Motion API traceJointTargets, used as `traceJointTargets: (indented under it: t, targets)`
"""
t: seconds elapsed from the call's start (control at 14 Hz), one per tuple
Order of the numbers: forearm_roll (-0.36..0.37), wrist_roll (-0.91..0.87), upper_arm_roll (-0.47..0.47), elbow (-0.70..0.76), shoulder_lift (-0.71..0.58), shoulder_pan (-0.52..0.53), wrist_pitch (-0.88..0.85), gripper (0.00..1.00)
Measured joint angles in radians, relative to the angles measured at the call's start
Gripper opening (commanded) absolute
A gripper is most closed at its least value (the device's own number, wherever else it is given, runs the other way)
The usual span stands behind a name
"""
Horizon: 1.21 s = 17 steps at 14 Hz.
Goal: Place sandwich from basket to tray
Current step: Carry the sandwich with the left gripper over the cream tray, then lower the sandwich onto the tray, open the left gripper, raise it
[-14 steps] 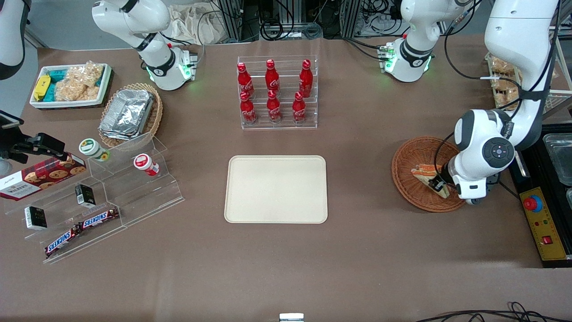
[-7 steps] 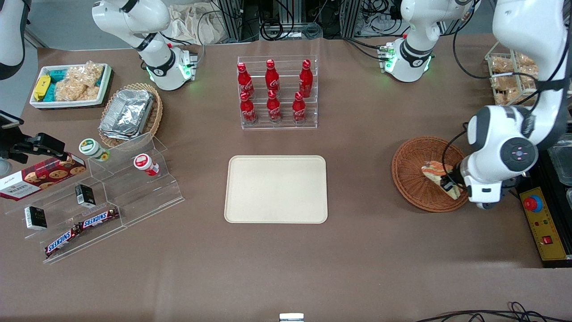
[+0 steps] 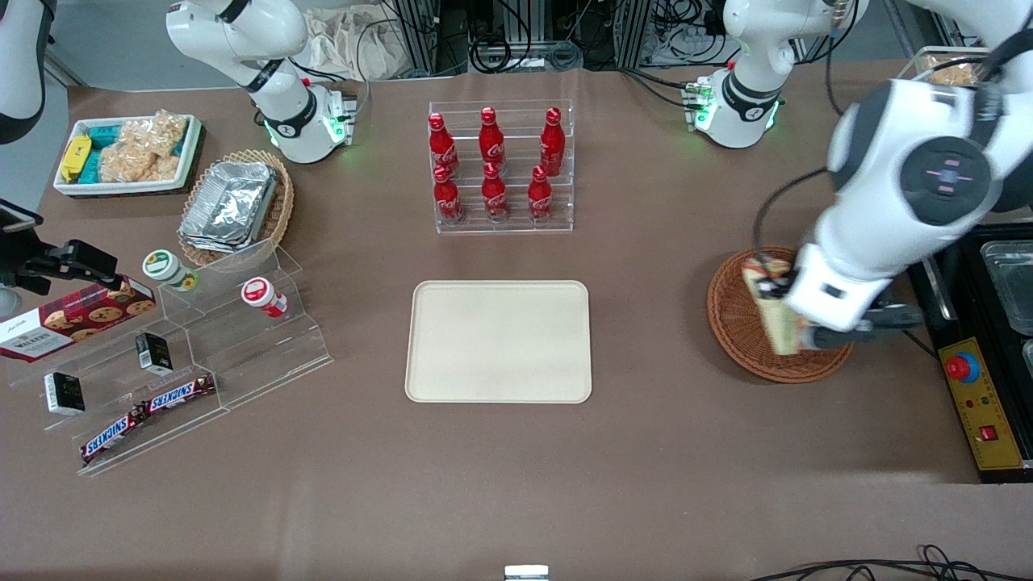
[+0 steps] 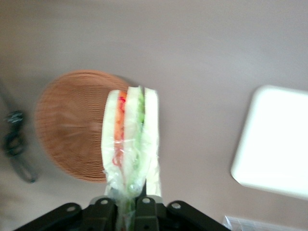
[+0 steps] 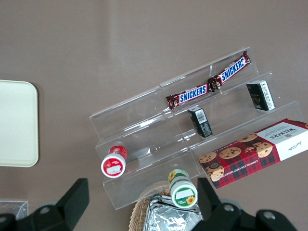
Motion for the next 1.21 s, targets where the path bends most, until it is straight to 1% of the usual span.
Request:
traceJointTargets:
  t: [0.07, 0.14, 0.21, 0.29, 0.36, 0.43, 0.5, 0.57, 0.64, 0.71, 0.79, 0.86, 1.07, 1.21]
  targets:
    - [-0.001, -0.006, -0.064, 0.008, 0.050, -0.013, 0.046, 0.00]
    - [-0.001, -0.023, -0.100, 0.011, 0.111, -0.041, 0.124, 0.00]
    - [-0.001, -0.046, -0.112, 0.012, 0.180, -0.083, 0.218, 0.00]
    - [0.006, -0.081, -0.108, 0.018, 0.254, -0.136, 0.311, 0.00]
    - [0.036, -0.126, -0.092, 0.032, 0.332, -0.198, 0.387, 0.00]
    - [0.085, -0.173, -0.061, 0.053, 0.410, -0.266, 0.443, 0.00]
    - [0.127, -0.216, -0.026, 0.081, 0.484, -0.328, 0.483, 0.00]
    - [0.152, -0.250, 0.004, 0.111, 0.546, -0.376, 0.504, 0.00]
    - [0.162, -0.267, 0.026, 0.139, 0.593, -0.406, 0.512, 0.00]
    - [0.162, -0.270, 0.027, 0.166, 0.612, -0.415, 0.508, 0.48]
    - [0.169, -0.270, 0.028, 0.182, 0.611, -0.416, 0.495, 0.98]
    - [0.179, -0.270, 0.032, 0.191, 0.609, -0.414, 0.491, 1.00]
    - [0.185, -0.270, 0.038, 0.212, 0.593, -0.403, 0.486, 1.00]
    - [0.185, -0.270, 0.037, 0.225, 0.537, -0.403, 0.416, 1.00]
